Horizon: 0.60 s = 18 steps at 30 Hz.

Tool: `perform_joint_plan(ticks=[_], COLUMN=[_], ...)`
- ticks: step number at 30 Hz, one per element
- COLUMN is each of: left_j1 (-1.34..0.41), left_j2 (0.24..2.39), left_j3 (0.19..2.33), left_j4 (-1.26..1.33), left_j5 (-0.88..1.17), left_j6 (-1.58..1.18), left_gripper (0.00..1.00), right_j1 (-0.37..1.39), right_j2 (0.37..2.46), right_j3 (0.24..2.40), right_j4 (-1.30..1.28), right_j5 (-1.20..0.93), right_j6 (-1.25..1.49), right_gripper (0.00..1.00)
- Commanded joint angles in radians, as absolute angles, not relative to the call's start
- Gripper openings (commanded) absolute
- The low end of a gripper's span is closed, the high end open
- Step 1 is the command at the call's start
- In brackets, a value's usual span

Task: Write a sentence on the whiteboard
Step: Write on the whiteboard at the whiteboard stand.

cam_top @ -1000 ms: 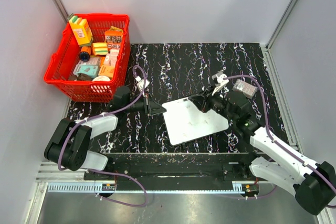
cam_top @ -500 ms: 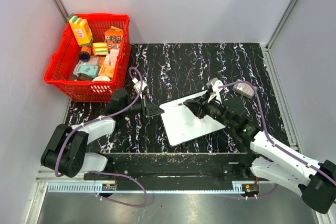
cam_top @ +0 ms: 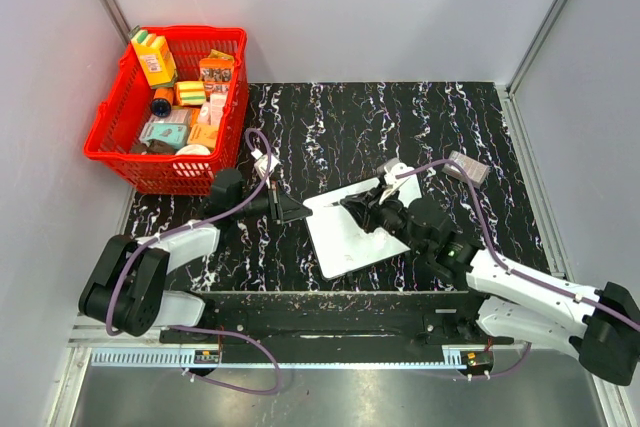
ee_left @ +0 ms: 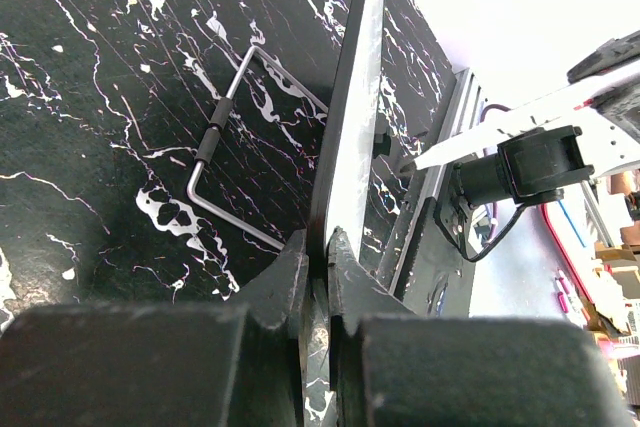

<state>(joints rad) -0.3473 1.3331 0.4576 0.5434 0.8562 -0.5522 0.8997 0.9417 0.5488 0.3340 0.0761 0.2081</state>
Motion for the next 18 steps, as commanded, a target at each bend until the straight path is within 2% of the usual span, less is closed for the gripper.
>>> perform_joint_plan(ticks=[1,18], left_j1=[-0.339,-0.337], left_j2=[1.362,1.374], left_j3=[0.449,0.456], left_j4=[0.535,0.541], left_j5=[0.795,0.804], left_j6=[-0.416,-0.419], left_gripper=[0.00,0.00], right_j1=[0.930,0.946], right_j2=[0.960,1.032], right_j3=[0.571,0.612], right_j4=[0.400,0.430], right_j5=[0.209,0.262], right_j6=[0.190,0.225], right_gripper=[0.00,0.00])
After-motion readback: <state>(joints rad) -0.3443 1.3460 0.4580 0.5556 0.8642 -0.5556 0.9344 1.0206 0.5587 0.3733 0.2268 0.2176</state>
